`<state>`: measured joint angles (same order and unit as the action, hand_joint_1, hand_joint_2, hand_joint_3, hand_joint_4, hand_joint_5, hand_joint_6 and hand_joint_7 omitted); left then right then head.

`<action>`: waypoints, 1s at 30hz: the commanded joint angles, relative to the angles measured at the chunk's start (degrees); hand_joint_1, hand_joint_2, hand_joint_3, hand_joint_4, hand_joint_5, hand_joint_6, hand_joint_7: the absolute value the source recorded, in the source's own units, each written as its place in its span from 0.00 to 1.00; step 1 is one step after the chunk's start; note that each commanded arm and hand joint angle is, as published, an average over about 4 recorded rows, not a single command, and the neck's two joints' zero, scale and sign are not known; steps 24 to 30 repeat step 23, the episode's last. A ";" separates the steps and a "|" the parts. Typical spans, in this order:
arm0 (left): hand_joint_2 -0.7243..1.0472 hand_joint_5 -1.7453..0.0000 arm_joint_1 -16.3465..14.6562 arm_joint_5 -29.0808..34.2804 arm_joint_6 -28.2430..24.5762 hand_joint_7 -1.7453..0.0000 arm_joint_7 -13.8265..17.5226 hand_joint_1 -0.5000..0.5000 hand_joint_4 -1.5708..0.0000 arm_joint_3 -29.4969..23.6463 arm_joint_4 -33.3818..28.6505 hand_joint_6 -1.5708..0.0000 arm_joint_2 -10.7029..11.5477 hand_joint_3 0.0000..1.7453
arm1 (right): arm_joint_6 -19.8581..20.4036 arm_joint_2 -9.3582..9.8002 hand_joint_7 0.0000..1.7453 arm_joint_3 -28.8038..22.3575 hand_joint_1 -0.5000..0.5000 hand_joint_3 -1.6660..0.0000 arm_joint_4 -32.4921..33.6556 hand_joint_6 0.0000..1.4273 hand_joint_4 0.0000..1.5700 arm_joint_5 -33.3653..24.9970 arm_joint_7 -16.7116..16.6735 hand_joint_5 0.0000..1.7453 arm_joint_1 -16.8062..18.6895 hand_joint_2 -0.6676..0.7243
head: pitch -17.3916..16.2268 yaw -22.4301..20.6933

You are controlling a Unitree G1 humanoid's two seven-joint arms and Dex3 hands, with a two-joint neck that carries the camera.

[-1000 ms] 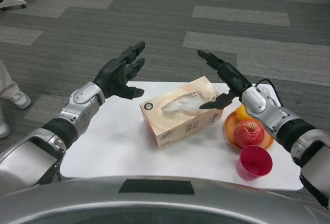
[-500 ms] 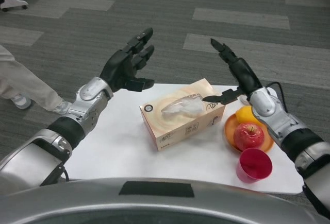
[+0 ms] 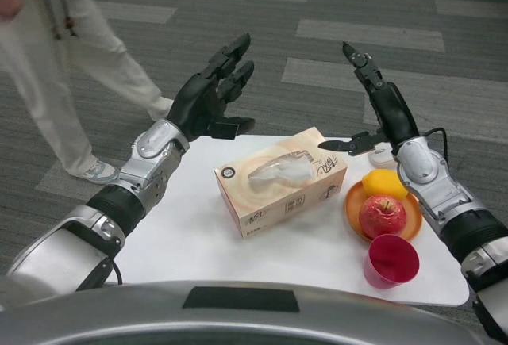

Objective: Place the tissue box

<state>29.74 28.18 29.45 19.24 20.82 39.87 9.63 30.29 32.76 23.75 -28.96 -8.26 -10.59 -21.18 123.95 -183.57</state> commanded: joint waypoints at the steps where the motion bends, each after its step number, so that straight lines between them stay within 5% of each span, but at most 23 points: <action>1: 1.00 1.00 -0.12 -0.63 0.61 1.00 -0.34 1.00 1.00 -0.98 -1.05 1.00 0.39 0.25 | 1.00 0.05 0.04 -0.79 0.29 0.77 1.20 0.00 0.00 -0.35 -0.59 0.00 0.61 0.36 | 0.15 0.31; 30: 1.00 1.00 -0.04 -0.82 0.52 1.00 -0.34 1.00 1.00 -0.87 -2.52 1.00 0.56 0.25 | 1.44 0.11 0.04 -1.02 0.32 0.79 3.73 0.00 0.00 -0.44 -1.10 0.00 1.67 0.36 | 2.63 0.23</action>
